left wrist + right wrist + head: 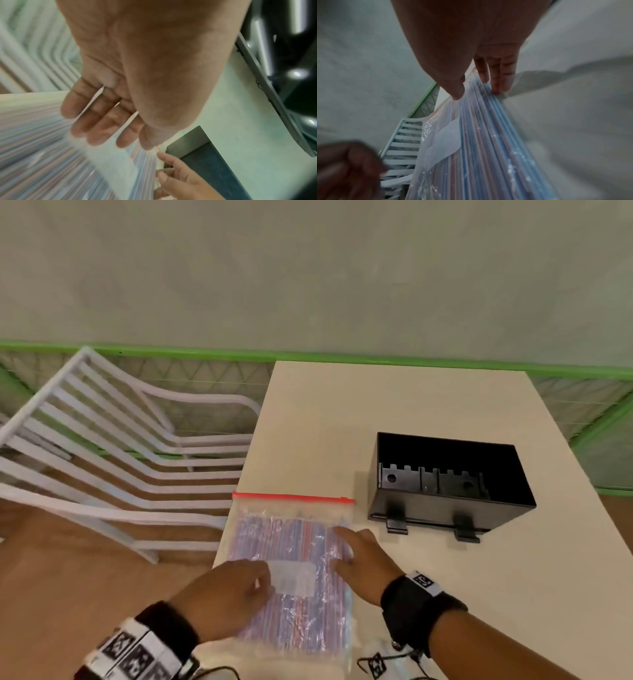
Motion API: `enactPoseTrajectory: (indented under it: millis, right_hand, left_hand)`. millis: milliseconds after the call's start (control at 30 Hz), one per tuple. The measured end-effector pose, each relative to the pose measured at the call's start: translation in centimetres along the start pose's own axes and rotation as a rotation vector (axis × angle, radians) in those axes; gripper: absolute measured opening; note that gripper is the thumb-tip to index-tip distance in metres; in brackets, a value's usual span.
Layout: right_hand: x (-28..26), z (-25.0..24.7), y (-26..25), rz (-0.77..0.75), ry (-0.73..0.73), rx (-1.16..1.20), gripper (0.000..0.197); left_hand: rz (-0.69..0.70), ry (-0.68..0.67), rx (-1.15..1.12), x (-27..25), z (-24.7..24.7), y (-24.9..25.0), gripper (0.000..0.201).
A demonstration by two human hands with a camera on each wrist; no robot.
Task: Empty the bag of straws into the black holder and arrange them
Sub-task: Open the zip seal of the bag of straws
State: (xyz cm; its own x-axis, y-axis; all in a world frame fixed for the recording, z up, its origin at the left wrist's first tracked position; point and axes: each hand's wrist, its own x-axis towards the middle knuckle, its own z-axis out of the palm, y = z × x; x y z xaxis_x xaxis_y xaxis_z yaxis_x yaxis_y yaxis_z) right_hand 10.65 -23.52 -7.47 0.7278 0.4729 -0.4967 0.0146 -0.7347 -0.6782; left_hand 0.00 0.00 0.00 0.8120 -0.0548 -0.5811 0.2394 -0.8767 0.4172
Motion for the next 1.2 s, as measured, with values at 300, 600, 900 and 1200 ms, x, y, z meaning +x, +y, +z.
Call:
enactPoseTrajectory:
  millis: [300, 600, 900, 1200]
  right_hand:
    - [2.9, 1.1, -0.5, 0.017, 0.083, -0.140, 0.060]
    - [1.8, 1.0, 0.2, 0.048, 0.183, 0.207, 0.011]
    - [-5.5, -5.1, -0.9, -0.155, 0.458, 0.611, 0.017]
    - [-12.8, -12.5, 0.8, -0.378, 0.654, 0.541, 0.018]
  left_hand:
    - [0.111, 0.317, 0.091, 15.2, -2.6, 2.4, 0.034]
    - [0.095, 0.124, 0.084, 19.1, -2.4, 2.7, 0.018]
    - [0.443, 0.255, 0.003, 7.2, -6.3, 8.9, 0.014]
    - [0.661, 0.454, 0.151, 2.6, -6.0, 19.3, 0.011]
